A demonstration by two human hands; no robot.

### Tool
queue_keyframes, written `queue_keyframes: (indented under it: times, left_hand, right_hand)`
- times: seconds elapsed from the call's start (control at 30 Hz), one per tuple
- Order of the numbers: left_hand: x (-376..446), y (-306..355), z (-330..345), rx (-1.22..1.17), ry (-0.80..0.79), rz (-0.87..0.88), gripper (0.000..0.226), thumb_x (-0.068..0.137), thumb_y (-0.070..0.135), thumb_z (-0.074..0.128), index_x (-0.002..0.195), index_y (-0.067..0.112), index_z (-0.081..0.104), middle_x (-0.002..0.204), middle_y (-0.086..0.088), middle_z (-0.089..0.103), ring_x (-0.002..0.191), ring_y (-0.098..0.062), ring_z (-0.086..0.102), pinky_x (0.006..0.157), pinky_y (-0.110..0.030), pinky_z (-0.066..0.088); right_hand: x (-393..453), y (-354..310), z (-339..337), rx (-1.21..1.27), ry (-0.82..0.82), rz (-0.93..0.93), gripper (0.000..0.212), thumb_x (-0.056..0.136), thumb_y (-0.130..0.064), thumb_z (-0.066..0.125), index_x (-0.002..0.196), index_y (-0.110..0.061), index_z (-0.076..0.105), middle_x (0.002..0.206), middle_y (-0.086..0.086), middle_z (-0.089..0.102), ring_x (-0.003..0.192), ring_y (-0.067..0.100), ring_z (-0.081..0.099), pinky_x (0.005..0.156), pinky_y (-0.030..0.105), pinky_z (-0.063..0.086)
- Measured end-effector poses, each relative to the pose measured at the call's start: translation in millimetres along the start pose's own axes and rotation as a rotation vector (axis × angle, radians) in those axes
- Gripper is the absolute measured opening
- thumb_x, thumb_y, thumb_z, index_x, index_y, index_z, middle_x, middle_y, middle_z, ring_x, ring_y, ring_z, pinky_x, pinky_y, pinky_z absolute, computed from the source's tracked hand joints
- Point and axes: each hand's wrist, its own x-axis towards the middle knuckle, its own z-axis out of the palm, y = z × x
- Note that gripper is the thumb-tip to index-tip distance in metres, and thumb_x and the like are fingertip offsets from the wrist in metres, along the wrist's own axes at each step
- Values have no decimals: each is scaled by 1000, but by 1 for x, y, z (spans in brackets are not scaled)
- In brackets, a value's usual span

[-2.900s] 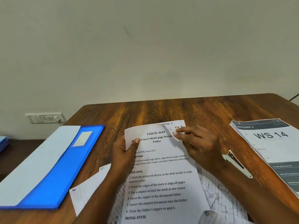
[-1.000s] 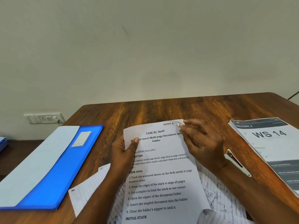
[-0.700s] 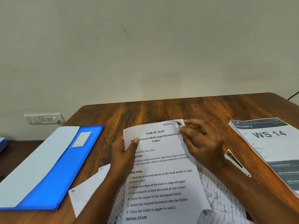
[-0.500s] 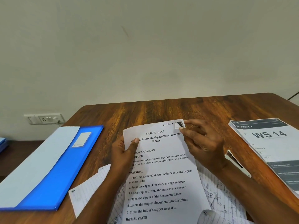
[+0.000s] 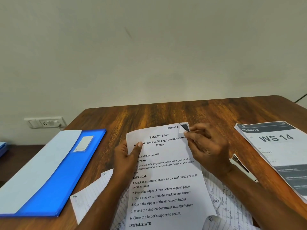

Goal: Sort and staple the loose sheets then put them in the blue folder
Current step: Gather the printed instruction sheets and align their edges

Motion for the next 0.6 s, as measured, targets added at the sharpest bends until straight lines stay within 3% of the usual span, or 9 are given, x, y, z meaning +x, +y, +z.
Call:
queue_keyframes:
  times: [0.3, 0.43, 0.53, 0.6]
  left_hand:
    - [0, -1, 1, -27, -9, 7, 13, 100, 15, 65, 112, 14, 71, 95, -8, 81, 78, -26, 79, 57, -33, 63]
    - [0, -1, 1, -29, -4, 14, 12, 100, 14, 65, 111, 16, 71, 94, -7, 82, 78, -25, 79, 56, -32, 63]
    - [1, -2, 1, -10, 1, 18, 11, 100, 14, 65, 109, 17, 70, 92, -5, 82, 76, -23, 79, 55, -31, 62]
    - [2, -4, 1, 1, -5, 22, 12, 100, 14, 66, 111, 14, 70, 94, -8, 82, 76, -25, 79, 57, -34, 63]
  right_hand:
    - [2, -2, 2, -56, 7, -7, 8, 93, -11, 77, 96, -6, 82, 106, 7, 77, 91, 23, 70, 72, 38, 57]
    - [1, -5, 5, -17, 13, 30, 10, 93, -7, 77, 102, -4, 79, 91, 4, 77, 78, 17, 69, 61, 37, 57]
    - [0, -3, 6, -11, 7, 65, 21, 94, -10, 76, 115, -6, 78, 96, 4, 77, 79, 16, 70, 64, 35, 58]
    - [0, -2, 6, 1, -6, 62, 19, 93, -9, 75, 112, -8, 80, 96, 4, 76, 81, 18, 69, 65, 36, 56]
